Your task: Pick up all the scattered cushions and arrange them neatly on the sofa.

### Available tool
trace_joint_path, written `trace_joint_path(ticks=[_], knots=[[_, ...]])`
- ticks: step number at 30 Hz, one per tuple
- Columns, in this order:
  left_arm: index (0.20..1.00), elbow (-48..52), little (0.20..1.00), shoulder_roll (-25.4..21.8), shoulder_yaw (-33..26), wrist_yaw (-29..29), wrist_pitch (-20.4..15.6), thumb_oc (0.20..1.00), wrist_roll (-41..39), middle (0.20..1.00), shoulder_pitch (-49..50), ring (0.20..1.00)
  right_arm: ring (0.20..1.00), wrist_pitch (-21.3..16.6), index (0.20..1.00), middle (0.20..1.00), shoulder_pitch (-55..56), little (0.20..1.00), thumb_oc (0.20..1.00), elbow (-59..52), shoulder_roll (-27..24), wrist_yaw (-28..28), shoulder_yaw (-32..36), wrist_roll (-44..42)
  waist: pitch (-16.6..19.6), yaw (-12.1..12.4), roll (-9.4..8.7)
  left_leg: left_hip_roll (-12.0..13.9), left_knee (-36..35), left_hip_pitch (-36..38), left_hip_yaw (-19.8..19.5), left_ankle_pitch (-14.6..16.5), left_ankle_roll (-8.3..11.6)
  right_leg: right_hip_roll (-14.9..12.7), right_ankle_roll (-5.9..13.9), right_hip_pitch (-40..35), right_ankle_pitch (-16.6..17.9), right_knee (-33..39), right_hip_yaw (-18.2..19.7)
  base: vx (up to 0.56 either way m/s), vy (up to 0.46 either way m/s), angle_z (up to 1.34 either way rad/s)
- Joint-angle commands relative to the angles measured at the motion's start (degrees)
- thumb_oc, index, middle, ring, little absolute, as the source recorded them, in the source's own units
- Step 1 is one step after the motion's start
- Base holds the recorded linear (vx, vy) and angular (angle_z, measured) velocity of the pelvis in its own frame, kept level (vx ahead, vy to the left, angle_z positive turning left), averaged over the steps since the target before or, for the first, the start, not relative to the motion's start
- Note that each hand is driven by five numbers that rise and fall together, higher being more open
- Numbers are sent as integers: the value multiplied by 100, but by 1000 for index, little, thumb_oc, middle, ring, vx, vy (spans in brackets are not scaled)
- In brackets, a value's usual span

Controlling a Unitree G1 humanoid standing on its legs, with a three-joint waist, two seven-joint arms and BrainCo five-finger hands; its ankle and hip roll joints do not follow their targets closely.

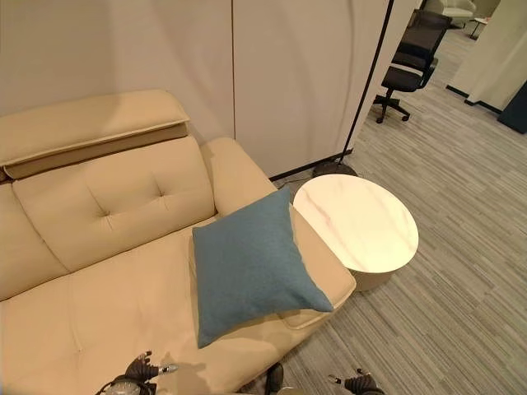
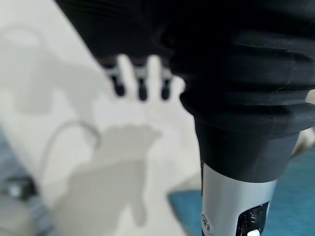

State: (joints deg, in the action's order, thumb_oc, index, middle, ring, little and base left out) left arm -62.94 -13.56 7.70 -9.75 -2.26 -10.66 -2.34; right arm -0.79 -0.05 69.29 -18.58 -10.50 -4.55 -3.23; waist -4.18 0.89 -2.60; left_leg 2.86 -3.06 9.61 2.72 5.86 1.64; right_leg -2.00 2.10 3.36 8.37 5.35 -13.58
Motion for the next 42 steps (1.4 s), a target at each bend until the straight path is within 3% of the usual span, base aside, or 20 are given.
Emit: trace_joint_path(ticks=[1,7,12,21,28,33,42], knots=[[1000,73,1000,-252,-178,-210,-169,1000,-134,1000,-207,1000,1000,-169,1000,1000,-215,1000,1000,-23,-291,-222,82,-94,-98,-23,-283,-123,-194,-346,-5,-479,184,-494,864,-463,-296,-35,-101,11,-21,4],[1000,871,1000,-376,-295,-304,-274,1000,-325,1000,-197,1000,1000,-279,1000,1000,-226,1000,1000,-1384,-1124,-375,605,8,-98,-66,-283,-88,-194,-343,38,-457,226,-475,879,-513,-332,-35,-176,-1,4,-3],[1000,1313,1000,-349,-355,-354,-325,1000,-504,1000,-167,1000,1000,-379,1000,1000,-380,1000,1000,-2432,-1318,-388,832,-159,-131,-72,-274,-92,-194,-347,71,-424,223,-482,889,-503,-320,-35,-183,2,7,-2],[1000,1954,1000,-288,-386,-590,-470,1000,-887,1000,-435,1000,1000,-581,1000,1000,-1193,1000,1000,-3582,-1248,-306,548,-581,-315,54,-300,-81,-194,-491,81,-433,222,-491,882,-335,-277,-35,-203,-20,5,-2],[1000,2176,1000,-171,-153,-933,-721,1000,-1577,1000,-1307,1000,1000,-686,1000,1000,-2623,1000,1000,-3696,-813,-371,-275,-1204,-834,279,-419,-55,-194,-1104,-92,-675,254,-518,850,173,-138,-35,-344,-131,-14,7],[1000,2068,1000,-362,85,-1240,-993,1000,-2057,1000,-2473,1000,1000,-786,1000,1000,-3723,1000,1000,-3673,-479,-588,-714,-1610,-1302,341,-632,-103,132,-2026,-325,-781,268,-676,814,875,57,-201,-558,-116,23,35],[1000,1870,1000,-622,201,-1237,-1047,1000,-2185,1000,-3127,1000,1000,-726,1000,1000,-4068,1000,1000,-3564,-380,-578,-1010,-1439,-1542,375,-852,-78,589,-2590,-367,-634,259,-727,828,1196,135,-231,-546,3,16,4]])
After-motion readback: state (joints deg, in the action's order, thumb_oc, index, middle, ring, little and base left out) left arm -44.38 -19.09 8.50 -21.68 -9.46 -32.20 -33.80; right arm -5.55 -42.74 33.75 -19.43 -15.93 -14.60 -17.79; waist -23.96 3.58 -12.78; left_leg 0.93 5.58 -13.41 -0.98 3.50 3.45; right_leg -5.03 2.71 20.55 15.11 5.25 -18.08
